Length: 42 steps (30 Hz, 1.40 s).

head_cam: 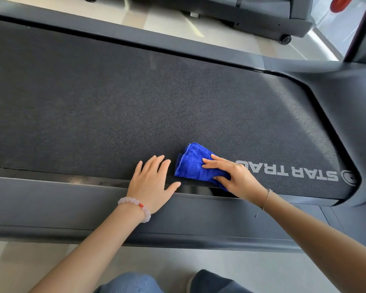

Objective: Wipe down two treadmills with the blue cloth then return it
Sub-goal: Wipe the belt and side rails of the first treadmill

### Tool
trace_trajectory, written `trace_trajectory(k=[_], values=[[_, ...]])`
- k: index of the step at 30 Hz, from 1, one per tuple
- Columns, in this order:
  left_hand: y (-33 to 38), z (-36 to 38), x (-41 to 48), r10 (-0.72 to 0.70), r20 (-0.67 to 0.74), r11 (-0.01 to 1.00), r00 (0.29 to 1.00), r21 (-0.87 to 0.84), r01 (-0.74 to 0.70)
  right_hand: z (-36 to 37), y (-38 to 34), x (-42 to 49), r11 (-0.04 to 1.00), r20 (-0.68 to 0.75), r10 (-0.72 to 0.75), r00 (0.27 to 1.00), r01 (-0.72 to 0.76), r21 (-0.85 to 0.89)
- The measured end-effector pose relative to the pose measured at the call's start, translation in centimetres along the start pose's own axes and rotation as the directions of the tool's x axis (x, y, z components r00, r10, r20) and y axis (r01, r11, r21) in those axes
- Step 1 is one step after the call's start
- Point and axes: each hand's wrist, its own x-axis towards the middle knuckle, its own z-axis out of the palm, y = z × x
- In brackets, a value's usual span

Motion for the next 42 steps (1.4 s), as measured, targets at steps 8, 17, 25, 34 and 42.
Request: trace_trajectory(k=[8, 17, 25, 34, 42], values=[[0.1, 0.5, 1.7, 0.001, -0.001, 1.0, 1.0, 0.02, -0.001, -2.0, 1.9, 7.3, 0.998, -0.071, 0.055, 0.996, -0.056, -0.016], [-0.4, 1.1, 6.6, -0.051, -0.155, 0.99, 0.987, 0.125, 0.071, -5.3, 6.9, 18.5, 0.995, -0.096, 0.08, 0.992, -0.086, -0.055], [-0.1, 0.9, 12.3, -0.076, -0.084, 0.988, 0.994, 0.129, 0.086, -7.9, 10.2, 27.5, 0.992, -0.157, 0.047, 0.986, -0.064, -0.108], [1.5, 1.7, 16.2, -0.055, -0.139, 0.984, 0.989, 0.161, 0.077, -10.1, 13.7, 35.3, 0.981, -0.2, 0.115, 0.973, -0.143, -0.134], [2.4, 2.3, 17.2, -0.067, -0.16, 0.978, 0.985, 0.186, 0.097, -13.1, 16.7, 38.7, 0.97, -0.135, 0.15, 0.979, -0.172, -0.173]])
